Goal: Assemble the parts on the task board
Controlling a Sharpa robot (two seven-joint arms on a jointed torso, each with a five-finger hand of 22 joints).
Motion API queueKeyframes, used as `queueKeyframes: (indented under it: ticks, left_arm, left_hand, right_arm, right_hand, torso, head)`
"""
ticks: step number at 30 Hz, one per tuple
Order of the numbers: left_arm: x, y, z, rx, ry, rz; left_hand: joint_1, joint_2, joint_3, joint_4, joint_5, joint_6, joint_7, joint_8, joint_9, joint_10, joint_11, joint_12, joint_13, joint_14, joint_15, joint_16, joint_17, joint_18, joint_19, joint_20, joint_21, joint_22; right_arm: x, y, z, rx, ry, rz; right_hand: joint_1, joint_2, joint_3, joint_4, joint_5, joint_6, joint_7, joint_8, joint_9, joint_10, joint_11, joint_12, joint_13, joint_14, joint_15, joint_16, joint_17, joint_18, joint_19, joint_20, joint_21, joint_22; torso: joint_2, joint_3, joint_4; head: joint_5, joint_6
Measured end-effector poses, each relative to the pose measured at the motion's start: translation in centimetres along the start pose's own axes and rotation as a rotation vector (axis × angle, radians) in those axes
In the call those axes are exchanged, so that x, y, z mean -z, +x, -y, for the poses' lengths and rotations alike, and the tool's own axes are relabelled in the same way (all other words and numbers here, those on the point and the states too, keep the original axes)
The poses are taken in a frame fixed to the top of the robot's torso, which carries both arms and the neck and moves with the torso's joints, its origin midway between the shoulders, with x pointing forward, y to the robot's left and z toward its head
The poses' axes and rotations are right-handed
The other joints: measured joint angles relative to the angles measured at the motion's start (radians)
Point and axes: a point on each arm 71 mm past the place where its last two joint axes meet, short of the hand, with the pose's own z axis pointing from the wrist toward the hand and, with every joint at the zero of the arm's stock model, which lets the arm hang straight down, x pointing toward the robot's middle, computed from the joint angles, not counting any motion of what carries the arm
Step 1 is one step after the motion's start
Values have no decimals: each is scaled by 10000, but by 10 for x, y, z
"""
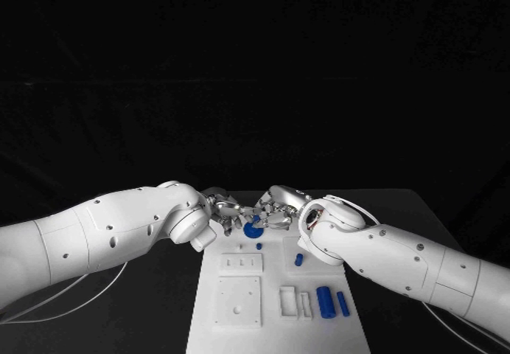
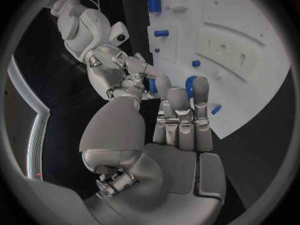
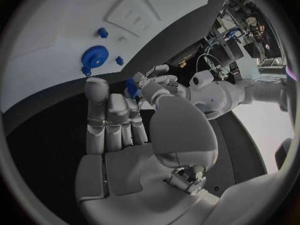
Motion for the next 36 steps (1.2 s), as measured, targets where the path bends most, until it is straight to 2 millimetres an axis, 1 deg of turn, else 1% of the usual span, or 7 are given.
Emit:
queueKeyframes:
  ticks: [4, 8, 14, 21, 25, 31, 36]
  left_arm:
    - [-1, 0, 0, -70, -27, 30]
    - [-1, 0, 1, -119, -44, 41]
    - [-2, 2, 1, -183, -77, 17]
    - [-2, 2, 1, -233, -123, -3]
    - [-2, 3, 1, -273, -145, -30]
    - [-2, 4, 1, -292, -186, -61]
    - [-3, 4, 1, -296, -204, -68]
  left_hand:
    - [0, 0, 0, 0, -61, 0, 0, 0, 52, 0, 0, 0, 13, 0, 0, 0, -11, 0, 0, 0, 0, -1]
    - [0, 1, 0, 0, -311, 0, 0, 0, 92, 0, 1, 0, 25, -34, -34, 0, -12, 0, 0, 0, 0, 10]
    - [0, 1, 11, -11, -311, 14, -14, 0, 129, 1, 1, -40, 29, -34, -34, 0, -12, 0, 1, 1, -39, 9]
    - [121, 121, 41, -208, -311, 37, -37, 0, 202, 0, 2, -40, 56, -34, -34, 0, -12, 0, -35, 36, -39, 34]
    - [165, 276, 21, -381, -311, 37, -37, 0, 217, 0, 2, -40, 68, -34, -34, 0, -20, 0, -35, 36, -39, 45]
    - [151, 416, -20, -571, -311, 37, -37, 0, 108, 1, 3, -78, 68, -68, 0, 0, -32, 1, -35, 36, -39, 54]
    - [226, 826, -167, -1040, -116, 72, -72, 0, -25, 1, 3, -116, 67, -68, 0, -39, -47, 1, -35, 36, -78, 67]
  right_arm:
    - [0, 1, -1, 18, -7, -29]
    - [-1, 1, -2, 31, -8, -55]
    - [-1, 2, -2, 54, 9, -81]
    - [-1, 3, -3, 86, 27, -101]
    - [-2, 3, -3, 106, 37, -106]
    - [-2, 4, -4, 124, 53, -117]
    - [-2, 4, -4, 138, 67, -129]
  right_hand:
    - [0, 0, 0, 0, 0, 0, 0, -4, -1, 0, 0, 0, 0, 0, 0, 0, 0, 1, 0, 0, 0, 0]
    - [0, 0, 0, 0, 0, -1, 0, -6, -2, 0, 0, 0, 0, 0, 0, 0, 0, 1, 0, 0, 0, -18]
    - [0, 0, 0, 0, 0, -3, 0, -7, -4, 1, 0, -1, 1, 0, 0, 0, 0, 2, 0, 0, 1, -21]
    - [0, 0, 0, 0, -1, -5, -16, 6, -5, 1, 1, -6, 1, 0, 0, 0, 1, 4, 0, 0, -38, -51]
    - [0, 0, -1, 0, -1, 16, -49, 6, -3, 16, 15, -9, 2, 0, 0, 0, 1, 3, 1, 0, -39, -51]
    - [0, 0, -1, 0, -1, 15, -50, 6, 2, 16, 16, -9, 2, 0, 0, 0, 1, 4, 1, 1, -39, -51]
    - [0, 0, -1, 0, -1, 34, -30, 5, 3, 16, 16, -9, 2, 0, 0, 0, 1, 5, 1, 1, -38, -51]
  torso:
    - [-1, 1, 0]
    - [-3, 3, 2]
    - [-4, 3, 7]
    - [-3, 3, 5]
    - [-1, 3, 6]
    - [0, 3, 5]
    - [1, 3, 0]
  head:
    - [-8, -14]
    - [-8, -24]
    - [-3, -26]
    - [8, -25]
    - [10, -29]
    - [20, -41]
    - [21, -50]
